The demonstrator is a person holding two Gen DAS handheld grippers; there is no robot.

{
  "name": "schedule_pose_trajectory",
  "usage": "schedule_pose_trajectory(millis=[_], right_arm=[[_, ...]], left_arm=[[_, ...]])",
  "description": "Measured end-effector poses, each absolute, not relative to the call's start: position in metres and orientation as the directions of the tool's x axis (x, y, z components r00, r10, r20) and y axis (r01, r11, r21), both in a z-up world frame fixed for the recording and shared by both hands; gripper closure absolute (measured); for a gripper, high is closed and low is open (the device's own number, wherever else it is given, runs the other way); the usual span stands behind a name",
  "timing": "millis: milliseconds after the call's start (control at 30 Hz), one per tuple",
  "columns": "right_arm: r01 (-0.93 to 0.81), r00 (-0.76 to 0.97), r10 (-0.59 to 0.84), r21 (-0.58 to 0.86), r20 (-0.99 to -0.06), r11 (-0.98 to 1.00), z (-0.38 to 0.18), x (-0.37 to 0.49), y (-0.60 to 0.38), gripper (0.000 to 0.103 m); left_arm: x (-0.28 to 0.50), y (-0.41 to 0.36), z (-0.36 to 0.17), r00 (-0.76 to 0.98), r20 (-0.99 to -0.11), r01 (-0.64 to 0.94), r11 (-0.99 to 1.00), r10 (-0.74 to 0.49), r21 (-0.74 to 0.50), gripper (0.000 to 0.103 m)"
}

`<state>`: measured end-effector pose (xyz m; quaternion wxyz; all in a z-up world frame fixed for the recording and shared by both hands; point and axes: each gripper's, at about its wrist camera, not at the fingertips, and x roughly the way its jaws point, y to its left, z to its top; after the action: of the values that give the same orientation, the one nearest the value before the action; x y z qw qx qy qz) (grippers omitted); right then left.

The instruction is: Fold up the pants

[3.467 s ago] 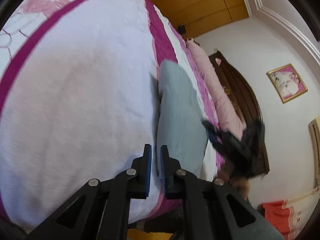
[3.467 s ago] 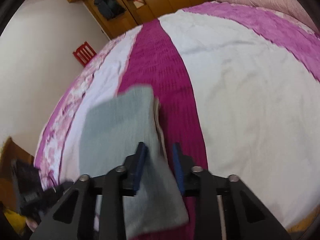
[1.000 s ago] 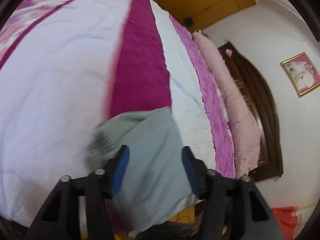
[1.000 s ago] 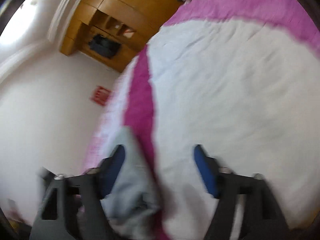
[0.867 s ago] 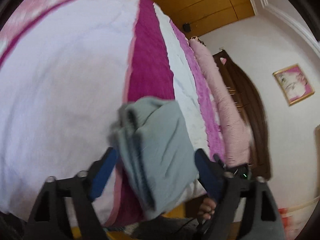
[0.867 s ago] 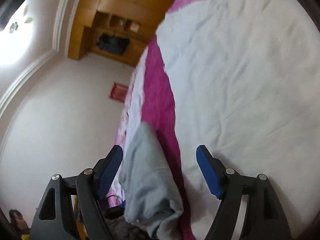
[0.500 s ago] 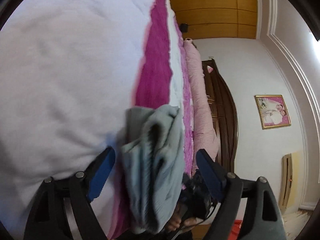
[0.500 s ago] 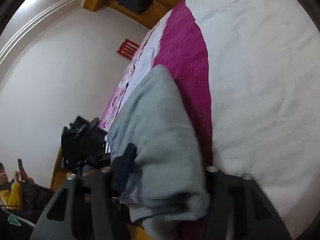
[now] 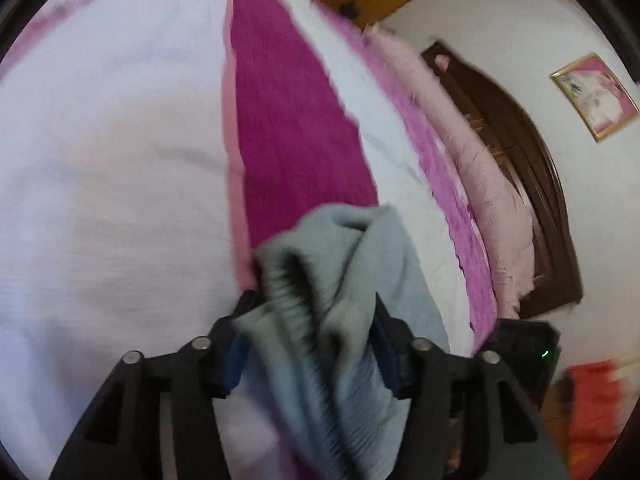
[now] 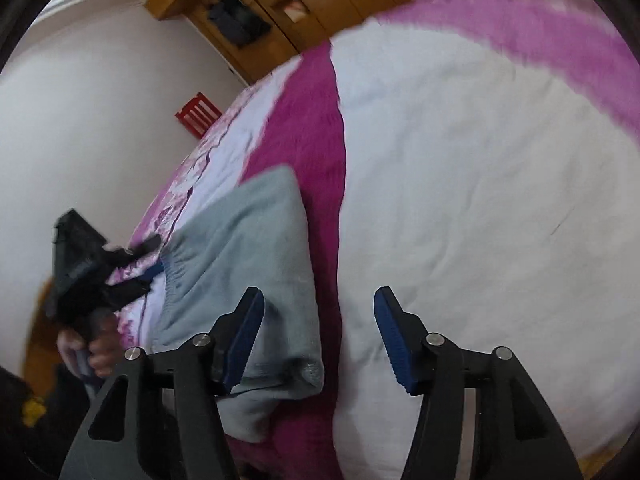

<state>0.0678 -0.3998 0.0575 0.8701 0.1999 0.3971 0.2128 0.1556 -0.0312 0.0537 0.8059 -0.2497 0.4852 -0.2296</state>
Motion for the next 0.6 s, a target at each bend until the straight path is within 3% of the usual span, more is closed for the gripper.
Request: schedule_pose_trajectory(millis=[100, 133, 167, 300, 600], right_arm=[[-0.287, 0.573, 0.559, 0.492, -0.600, 0.822, 0.066, 0.056, -0.375, 0.046], [-0.298, 0.584, 0.529, 0.443, -0.616, 0.845, 0.069, 0.053, -0.365, 0.046], [-0.309, 0.595, 0.502, 0.398, -0.627, 0.864, 0.071, 0.051, -0.359, 0.046], [-0.344, 0.640, 0.374, 0.185, -0.671, 0.920, 0.067, 0.044, -0.333, 0.046], [-0.322, 0.620, 0.332, 0.154, -0.711, 0.934, 0.055, 0.057, -0.330, 0.045]], left_arm=[[0.130, -0.001, 0.076, 0.572, -0.561, 0.124, 0.739, -0.598, -0.662, 0.052], [0.128, 0.003, 0.082, 0.588, -0.536, 0.133, 0.727, -0.605, -0.674, 0.067], [0.130, 0.003, 0.088, 0.585, -0.526, 0.156, 0.722, -0.617, -0.674, 0.071], [0.146, -0.022, 0.079, 0.525, -0.574, 0.213, 0.750, -0.628, -0.626, 0.071], [0.154, -0.050, 0.069, 0.468, -0.621, 0.232, 0.766, -0.629, -0.600, 0.067]])
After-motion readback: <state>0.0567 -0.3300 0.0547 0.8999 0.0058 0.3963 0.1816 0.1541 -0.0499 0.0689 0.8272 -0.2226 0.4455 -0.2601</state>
